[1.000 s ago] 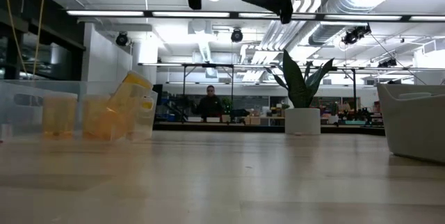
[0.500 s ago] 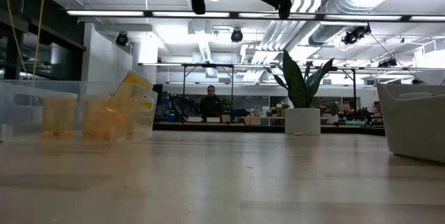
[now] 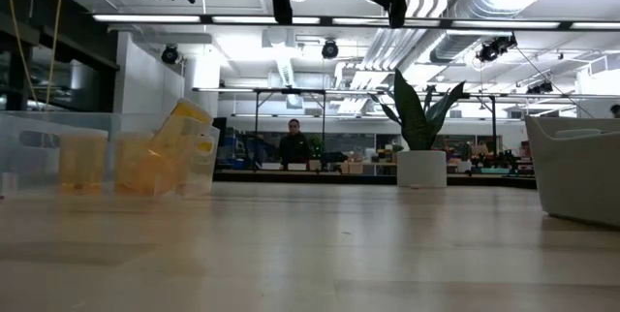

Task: Pick and place medicine bottles into bin by pill shape (circle, oval)
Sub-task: Put the small pink pill bottle into the gray bin

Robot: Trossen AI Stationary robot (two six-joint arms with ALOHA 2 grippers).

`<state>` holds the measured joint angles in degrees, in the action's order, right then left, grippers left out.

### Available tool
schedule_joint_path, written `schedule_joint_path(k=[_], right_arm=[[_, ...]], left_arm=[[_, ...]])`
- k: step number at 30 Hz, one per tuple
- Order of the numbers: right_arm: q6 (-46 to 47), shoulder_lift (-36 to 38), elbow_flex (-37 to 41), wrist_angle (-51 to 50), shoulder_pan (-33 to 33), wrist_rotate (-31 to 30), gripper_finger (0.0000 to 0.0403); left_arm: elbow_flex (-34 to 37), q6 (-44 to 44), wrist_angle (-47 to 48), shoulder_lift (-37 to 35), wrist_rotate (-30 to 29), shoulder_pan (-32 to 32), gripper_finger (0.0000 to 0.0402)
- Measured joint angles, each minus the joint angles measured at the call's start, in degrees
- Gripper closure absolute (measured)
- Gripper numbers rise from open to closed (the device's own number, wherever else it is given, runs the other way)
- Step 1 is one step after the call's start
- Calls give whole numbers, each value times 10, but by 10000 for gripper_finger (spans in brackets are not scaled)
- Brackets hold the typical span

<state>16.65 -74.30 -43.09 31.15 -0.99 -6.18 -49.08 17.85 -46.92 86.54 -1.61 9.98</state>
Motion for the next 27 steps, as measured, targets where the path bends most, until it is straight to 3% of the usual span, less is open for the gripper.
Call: schedule_joint_path(k=[10,14,19,23,27], right_arm=[[-2,0,0,3,0,1,317],[-5,2,0,2,0,1,325],[-26,32,0,-29,4,5,324],[-41,83,-1,-124,17,8,324],[-13,142,-1,-226,22,44,324]], left_arm=[[0,-4,1,0,4,0,313],[0,-4,1,0,3,2,307],[0,-4,15,-23,21,23,272],[0,-7,83,-71,32,53,240],[0,-43,182,-138,89,84,222]])
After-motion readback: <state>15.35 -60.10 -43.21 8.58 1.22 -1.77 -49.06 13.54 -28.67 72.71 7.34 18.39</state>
